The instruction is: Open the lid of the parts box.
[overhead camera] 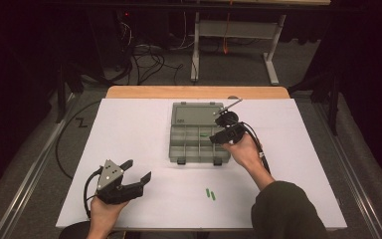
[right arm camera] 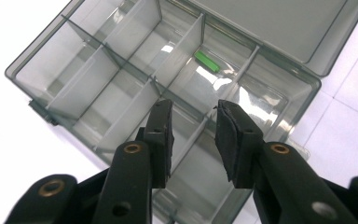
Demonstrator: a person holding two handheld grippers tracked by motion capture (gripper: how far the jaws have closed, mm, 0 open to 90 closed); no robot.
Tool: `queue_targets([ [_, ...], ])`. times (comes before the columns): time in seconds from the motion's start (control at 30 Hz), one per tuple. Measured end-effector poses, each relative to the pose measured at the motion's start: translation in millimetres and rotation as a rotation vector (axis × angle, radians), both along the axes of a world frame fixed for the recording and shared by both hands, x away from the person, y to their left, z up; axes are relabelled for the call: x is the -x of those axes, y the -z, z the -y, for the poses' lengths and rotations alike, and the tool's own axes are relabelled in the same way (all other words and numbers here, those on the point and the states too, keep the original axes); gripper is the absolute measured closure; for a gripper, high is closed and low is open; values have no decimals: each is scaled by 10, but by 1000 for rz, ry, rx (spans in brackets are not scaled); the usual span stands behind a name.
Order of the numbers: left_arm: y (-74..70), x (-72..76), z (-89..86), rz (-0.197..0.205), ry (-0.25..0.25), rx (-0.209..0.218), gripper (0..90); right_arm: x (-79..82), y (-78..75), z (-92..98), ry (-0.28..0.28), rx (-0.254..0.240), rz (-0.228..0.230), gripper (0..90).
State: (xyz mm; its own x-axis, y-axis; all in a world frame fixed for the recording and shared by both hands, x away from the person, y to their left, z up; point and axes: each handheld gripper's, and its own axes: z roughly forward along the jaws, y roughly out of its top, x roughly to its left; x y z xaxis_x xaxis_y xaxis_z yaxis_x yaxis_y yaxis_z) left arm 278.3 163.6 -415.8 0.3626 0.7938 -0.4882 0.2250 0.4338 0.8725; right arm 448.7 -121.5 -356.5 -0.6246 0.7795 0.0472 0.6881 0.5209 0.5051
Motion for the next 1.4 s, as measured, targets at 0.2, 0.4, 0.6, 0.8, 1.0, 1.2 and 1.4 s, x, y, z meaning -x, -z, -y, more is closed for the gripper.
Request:
queue_targets([
  [0.2, -1, -1, -3, 0, -3, 3, 249, 93, -14, 91, -7, -23, 11, 664],
  [0.4, 1, -2, 0, -1, -4, 2, 249, 201, -3, 173, -11, -41, 14, 660],
  [0.6, 1, -3, -5, 0, -7, 4, 249, 315, 11, 241, -12, -59, 9, 657],
  [0.8, -1, -4, -11, 1, -10, 5, 249, 423, 29, 283, -29, -73, 17, 641],
  [1.0, -2, -2, -12, 2, -11, 7, 249, 541, 40, 304, -46, -81, 19, 630],
  [1.2, -2, -3, -13, 2, -13, 8, 248, 659, 62, 303, -71, -84, 25, 620],
  [1.4, -1, -6, -17, 2, -16, 9, 248, 753, 89, 288, -92, -75, 18, 620],
])
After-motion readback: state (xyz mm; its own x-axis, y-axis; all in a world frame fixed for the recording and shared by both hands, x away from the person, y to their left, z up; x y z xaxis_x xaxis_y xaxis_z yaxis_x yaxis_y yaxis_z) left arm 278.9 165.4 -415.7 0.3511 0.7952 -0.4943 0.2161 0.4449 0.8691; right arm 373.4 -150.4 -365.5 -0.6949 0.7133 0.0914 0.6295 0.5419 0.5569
